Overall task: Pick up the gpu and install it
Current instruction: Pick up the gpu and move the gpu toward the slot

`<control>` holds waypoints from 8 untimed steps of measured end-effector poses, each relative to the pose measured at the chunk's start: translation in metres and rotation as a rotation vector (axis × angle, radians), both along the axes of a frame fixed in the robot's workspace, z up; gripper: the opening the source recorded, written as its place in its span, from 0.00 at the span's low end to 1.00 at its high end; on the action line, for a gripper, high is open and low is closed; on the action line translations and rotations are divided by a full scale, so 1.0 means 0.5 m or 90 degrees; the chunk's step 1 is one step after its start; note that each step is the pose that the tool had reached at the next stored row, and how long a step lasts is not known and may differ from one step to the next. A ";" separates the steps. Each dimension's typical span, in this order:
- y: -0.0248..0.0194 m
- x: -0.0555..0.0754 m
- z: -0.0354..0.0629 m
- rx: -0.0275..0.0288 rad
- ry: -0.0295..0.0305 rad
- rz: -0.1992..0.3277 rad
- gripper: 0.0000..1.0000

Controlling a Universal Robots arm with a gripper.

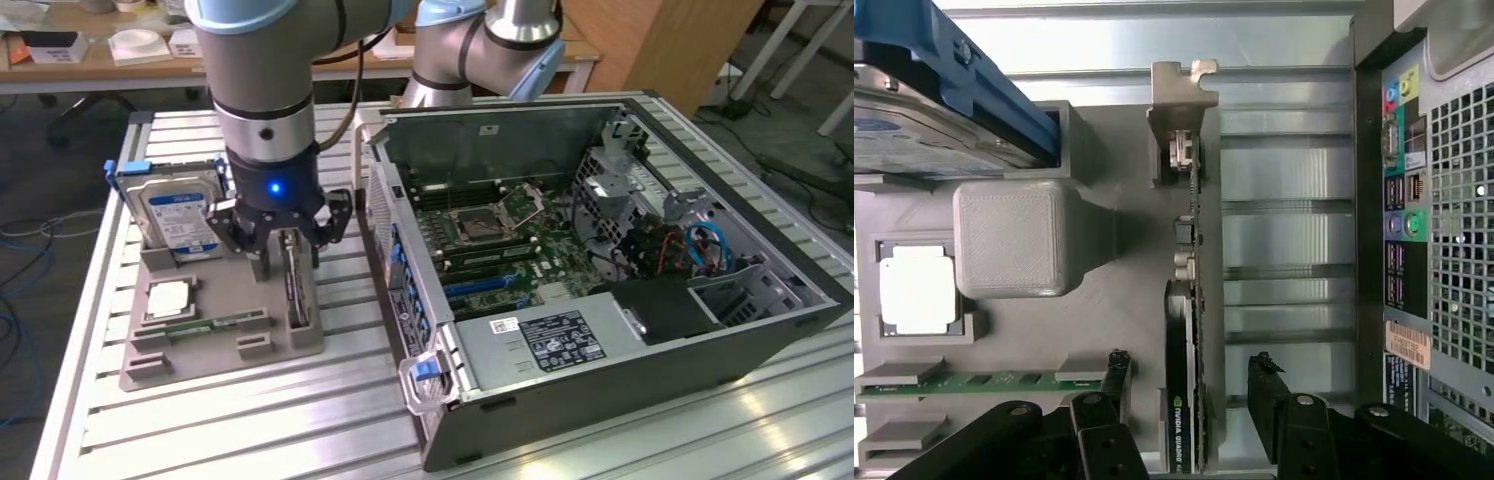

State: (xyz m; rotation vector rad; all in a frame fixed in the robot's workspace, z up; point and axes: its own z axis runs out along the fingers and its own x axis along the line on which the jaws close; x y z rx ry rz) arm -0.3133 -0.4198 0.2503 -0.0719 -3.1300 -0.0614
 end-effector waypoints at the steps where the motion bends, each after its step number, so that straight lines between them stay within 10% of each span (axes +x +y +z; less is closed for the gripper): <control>1: 0.0000 0.000 -0.003 0.0000 0.0000 0.000 0.59; 8: 0.0001 0.000 -0.022 0.0000 0.0000 0.000 0.59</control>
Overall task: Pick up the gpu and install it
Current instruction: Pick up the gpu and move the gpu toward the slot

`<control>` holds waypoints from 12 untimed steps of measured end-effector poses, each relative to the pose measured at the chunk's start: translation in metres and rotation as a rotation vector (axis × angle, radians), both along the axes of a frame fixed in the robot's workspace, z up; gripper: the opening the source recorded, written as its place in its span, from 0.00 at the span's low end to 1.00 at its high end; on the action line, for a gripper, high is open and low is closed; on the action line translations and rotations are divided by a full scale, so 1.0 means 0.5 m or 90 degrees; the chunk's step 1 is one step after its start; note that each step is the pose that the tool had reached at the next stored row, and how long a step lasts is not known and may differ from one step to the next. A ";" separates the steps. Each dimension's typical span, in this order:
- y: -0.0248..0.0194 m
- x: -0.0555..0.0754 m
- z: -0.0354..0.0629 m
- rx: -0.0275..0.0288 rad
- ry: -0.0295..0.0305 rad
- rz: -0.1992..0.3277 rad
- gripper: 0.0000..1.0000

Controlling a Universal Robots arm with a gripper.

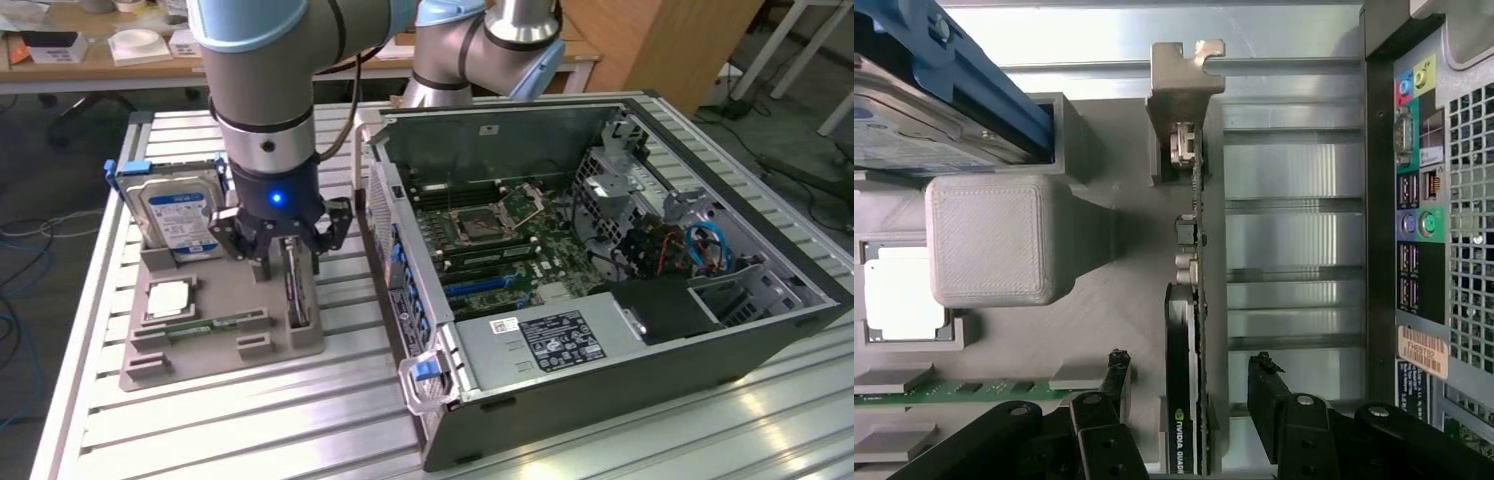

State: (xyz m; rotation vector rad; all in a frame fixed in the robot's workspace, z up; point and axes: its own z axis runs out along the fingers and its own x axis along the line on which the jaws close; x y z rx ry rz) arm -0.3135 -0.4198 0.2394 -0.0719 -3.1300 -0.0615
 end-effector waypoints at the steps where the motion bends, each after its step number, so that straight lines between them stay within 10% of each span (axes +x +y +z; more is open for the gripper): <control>1: 0.0001 0.000 -0.002 0.0000 0.0000 0.000 0.59; 12: 0.0000 0.000 -0.002 0.0000 0.0001 0.000 0.59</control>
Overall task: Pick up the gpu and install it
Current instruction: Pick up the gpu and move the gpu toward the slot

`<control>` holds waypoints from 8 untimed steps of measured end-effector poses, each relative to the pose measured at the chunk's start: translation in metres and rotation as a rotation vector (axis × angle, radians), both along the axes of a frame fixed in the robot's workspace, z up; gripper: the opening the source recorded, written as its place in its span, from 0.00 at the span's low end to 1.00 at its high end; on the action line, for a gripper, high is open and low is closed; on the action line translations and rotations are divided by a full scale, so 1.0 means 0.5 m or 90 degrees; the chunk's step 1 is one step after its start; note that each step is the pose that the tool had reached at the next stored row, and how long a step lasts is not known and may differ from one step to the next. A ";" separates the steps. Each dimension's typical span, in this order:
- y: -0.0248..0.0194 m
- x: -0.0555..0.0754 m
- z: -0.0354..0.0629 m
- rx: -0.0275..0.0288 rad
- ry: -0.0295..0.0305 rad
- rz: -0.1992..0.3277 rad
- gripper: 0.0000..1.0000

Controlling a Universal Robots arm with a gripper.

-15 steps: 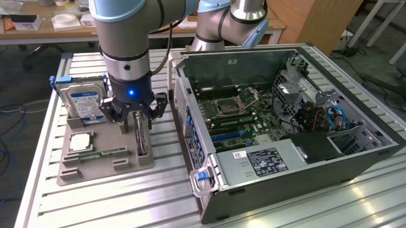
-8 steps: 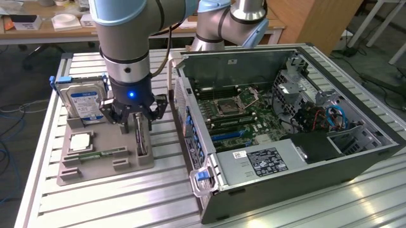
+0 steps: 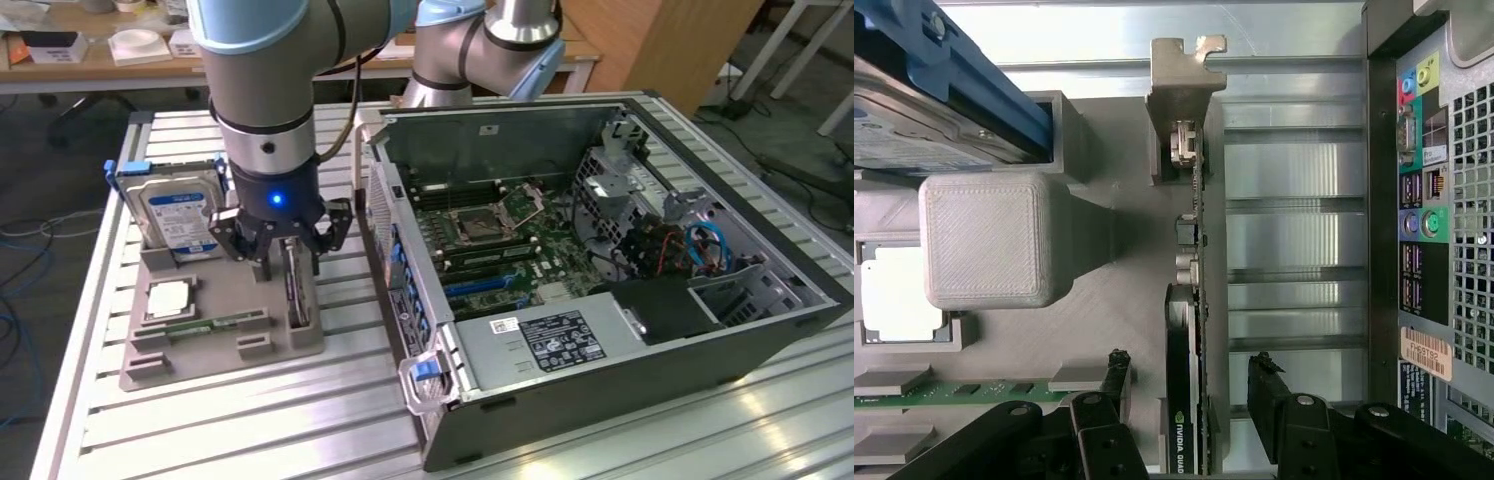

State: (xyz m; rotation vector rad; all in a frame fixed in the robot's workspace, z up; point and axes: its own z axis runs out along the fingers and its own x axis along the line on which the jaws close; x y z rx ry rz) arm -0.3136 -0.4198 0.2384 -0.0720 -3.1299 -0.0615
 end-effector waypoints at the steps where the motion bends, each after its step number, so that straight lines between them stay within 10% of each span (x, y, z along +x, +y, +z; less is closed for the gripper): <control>1: 0.0000 0.000 0.000 0.0000 0.0000 0.000 0.59; 8: 0.0000 0.000 -0.005 0.0000 -0.0002 0.000 0.59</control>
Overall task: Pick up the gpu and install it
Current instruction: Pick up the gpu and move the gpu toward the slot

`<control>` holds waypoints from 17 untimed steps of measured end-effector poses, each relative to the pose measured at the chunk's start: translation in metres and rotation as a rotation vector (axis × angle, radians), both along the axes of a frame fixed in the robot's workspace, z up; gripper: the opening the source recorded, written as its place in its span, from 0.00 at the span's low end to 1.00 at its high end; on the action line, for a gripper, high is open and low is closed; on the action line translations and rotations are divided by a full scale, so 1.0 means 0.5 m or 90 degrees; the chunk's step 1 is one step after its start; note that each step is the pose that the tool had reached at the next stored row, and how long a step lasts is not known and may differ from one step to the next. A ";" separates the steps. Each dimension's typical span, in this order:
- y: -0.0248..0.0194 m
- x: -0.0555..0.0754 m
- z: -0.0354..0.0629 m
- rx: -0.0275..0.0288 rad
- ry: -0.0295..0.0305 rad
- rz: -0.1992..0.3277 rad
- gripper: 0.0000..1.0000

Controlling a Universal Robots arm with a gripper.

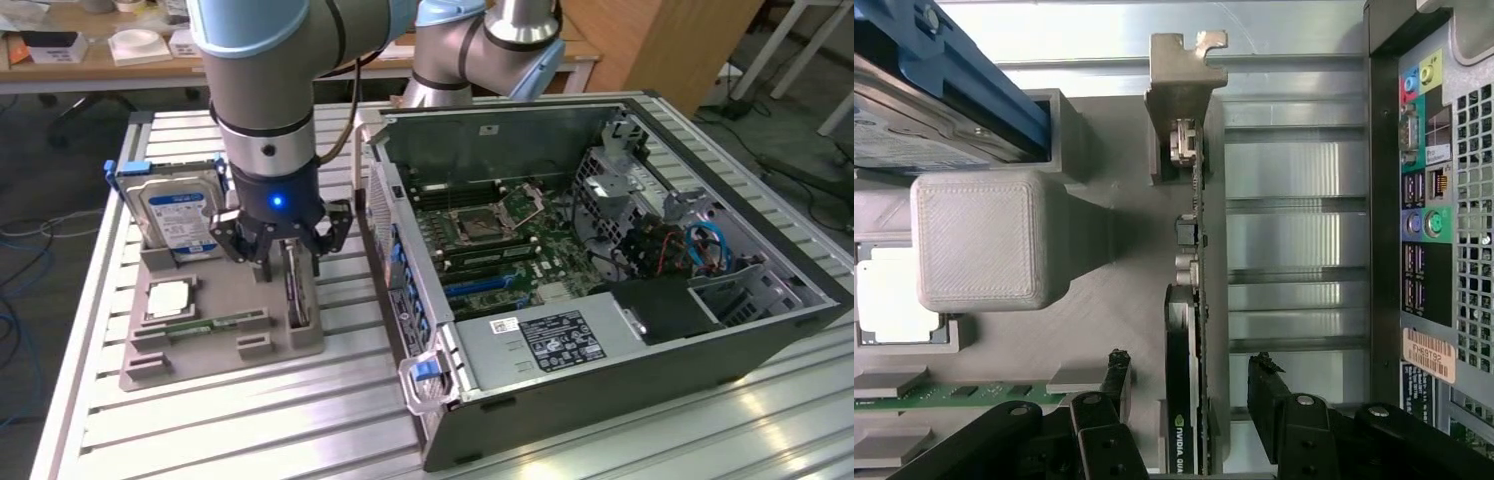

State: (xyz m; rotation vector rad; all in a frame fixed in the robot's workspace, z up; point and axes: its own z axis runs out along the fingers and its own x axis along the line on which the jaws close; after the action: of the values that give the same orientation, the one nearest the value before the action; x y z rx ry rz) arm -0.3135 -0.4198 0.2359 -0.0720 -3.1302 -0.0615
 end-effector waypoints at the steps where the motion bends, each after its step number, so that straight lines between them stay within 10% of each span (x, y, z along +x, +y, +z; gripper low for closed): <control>1: 0.0000 0.000 0.000 0.0000 0.0000 0.000 0.59; 7: 0.0000 0.000 0.000 0.0000 0.0000 0.000 0.57; 13: 0.0000 0.000 0.000 0.0000 0.0000 0.000 0.27; 17: 0.0000 0.000 0.000 0.0000 0.0000 0.000 0.26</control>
State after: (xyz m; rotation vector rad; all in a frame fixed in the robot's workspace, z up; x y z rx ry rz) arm -0.3136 -0.4198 0.2359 -0.0720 -3.1303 -0.0614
